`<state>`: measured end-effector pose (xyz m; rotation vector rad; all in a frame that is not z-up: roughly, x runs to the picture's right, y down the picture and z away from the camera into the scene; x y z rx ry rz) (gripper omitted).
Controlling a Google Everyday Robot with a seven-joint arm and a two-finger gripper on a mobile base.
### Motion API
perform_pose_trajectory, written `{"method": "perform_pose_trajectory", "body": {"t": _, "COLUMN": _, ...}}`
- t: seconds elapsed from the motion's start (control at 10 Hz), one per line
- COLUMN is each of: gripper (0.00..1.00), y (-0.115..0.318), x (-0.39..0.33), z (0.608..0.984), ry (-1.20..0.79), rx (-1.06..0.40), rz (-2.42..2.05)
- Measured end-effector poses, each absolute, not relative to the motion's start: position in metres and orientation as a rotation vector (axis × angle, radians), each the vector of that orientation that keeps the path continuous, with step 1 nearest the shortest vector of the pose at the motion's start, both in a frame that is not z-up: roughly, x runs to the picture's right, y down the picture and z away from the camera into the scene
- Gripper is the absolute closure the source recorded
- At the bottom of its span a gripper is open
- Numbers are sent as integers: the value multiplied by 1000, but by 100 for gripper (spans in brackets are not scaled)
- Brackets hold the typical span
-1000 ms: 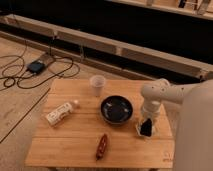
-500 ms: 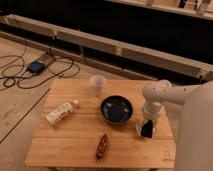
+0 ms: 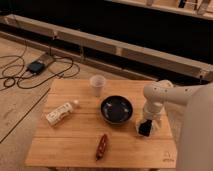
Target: Place the eraser on the white sponge
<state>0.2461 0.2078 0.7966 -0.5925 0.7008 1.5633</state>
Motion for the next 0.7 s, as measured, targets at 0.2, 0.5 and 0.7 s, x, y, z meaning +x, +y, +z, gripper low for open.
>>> {"method": "perform_pose_trajectory", "body": {"t": 0.2, "gripper": 20, "y": 198, "x": 247, "z": 792, "ry": 683, "rx": -577, "rz": 1560}}
{"method": "perform_pose_trajectory", "body": {"t": 0.5, "gripper": 20, "y": 175, "x": 246, "z": 780, "ry": 642, "rx": -543, "rz": 1547}}
{"method": "perform_pose_trajectory", "body": {"t": 0.7, "gripper": 20, "y": 167, "x": 245, "z": 774, "ry": 622, "rx": -533, "rz": 1545}}
